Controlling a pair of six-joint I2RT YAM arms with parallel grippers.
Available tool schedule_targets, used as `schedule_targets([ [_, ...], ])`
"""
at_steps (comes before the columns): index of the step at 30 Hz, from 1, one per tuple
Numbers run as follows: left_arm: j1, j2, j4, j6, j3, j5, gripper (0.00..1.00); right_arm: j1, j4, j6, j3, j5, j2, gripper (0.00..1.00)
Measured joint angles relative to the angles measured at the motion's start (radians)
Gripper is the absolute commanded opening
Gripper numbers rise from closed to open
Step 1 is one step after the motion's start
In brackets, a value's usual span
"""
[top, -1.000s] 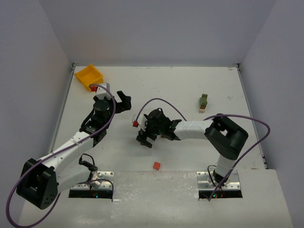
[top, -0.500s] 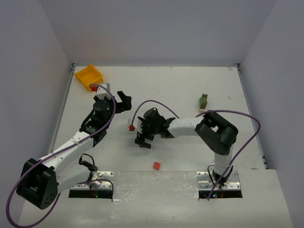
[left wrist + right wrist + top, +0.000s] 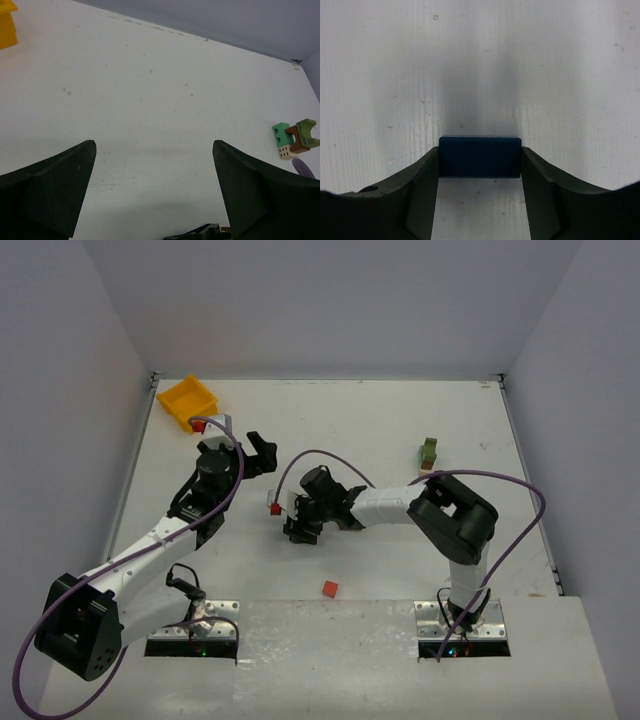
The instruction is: Build the wood block tower
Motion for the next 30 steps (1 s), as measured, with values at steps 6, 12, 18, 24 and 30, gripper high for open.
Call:
schedule_targets([
  [6, 0.000, 0.000, 0.000, 0.000, 0.000, 0.000, 1.00, 0.000, 0.010, 0.004, -0.014, 0.000, -0.014, 0.34],
  [12, 0.000, -0.002, 0.006, 0.002, -0.004, -0.001, 1.00, -0.067, -0.079, -0.089, -0.017, -0.045, -0.125, 0.32],
  [18, 0.000, 0.003, 0.016, 0.009, -0.006, -0.009, 1.00, -0.344, -0.209, -0.222, 0.105, -0.152, -0.224, 0.33],
  [24, 0.000, 0.061, 0.023, 0.020, -0.002, -0.049, 1.00, -0.632, -0.427, -0.416, 0.259, -0.276, -0.255, 0.38],
  [30, 0.000, 0.156, 0.016, 0.030, 0.031, -0.089, 1.00, -0.883, -0.682, -0.634, 0.279, -0.367, -0.265, 0.39],
])
